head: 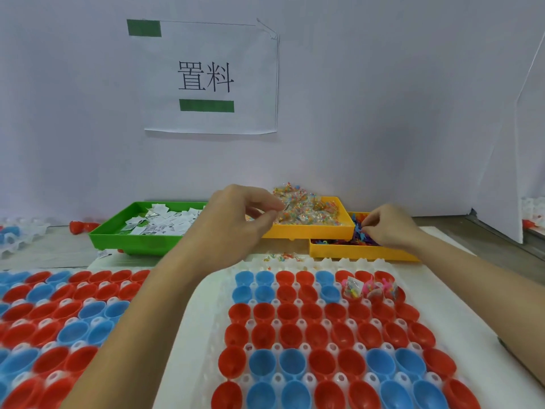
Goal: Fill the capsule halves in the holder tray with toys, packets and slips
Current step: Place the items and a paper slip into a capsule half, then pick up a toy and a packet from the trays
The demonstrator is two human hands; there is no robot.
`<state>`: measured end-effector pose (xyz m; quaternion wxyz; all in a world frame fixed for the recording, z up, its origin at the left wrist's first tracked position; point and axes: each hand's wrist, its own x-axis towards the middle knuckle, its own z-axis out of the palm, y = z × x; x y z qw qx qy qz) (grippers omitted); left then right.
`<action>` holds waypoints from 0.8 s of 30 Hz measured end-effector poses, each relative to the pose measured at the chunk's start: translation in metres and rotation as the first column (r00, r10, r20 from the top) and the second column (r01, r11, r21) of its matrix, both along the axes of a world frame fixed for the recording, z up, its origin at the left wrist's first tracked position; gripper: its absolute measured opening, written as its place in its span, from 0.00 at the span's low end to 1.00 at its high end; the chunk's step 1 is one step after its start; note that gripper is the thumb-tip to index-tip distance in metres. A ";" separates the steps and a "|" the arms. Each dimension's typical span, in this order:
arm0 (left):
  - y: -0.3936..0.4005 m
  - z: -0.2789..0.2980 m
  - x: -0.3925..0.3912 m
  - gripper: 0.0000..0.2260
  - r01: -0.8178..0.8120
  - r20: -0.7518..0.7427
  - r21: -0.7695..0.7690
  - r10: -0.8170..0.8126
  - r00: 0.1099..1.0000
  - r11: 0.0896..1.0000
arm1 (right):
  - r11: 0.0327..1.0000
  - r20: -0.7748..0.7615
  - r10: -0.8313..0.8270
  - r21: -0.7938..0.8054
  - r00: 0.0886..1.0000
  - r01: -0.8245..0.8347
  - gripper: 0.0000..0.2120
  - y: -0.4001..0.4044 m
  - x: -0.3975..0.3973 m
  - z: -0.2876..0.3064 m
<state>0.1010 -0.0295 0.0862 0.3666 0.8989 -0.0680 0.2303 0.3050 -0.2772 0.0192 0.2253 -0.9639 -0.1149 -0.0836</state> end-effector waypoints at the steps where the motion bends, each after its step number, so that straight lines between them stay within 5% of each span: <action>1: 0.000 0.000 0.000 0.09 0.000 -0.002 0.001 0.000 1.000 1.000 | 0.999 -0.031 -0.015 -0.040 0.999 0.014 0.08 0.004 0.006 -0.002; 11: 0.003 0.001 -0.001 0.09 0.000 -0.026 0.022 0.000 1.000 1.000 | 0.973 -0.086 -0.156 -0.186 0.984 0.138 0.12 0.024 0.014 0.003; 17: 0.002 0.002 -0.001 0.09 -0.004 -0.031 0.014 0.005 0.999 1.000 | 0.954 -0.034 -0.229 0.193 0.973 0.231 0.08 0.010 0.007 -0.005; 20: -0.001 0.000 -0.001 0.09 0.007 -0.034 0.017 -0.006 0.999 1.000 | 0.876 0.047 -0.215 0.451 0.975 0.172 0.07 -0.003 -0.006 -0.002; 24: -0.009 -0.003 0.001 0.08 0.034 -0.050 0.035 -0.032 0.998 0.999 | 0.821 0.137 -0.096 0.571 0.986 0.001 0.05 -0.014 -0.028 0.013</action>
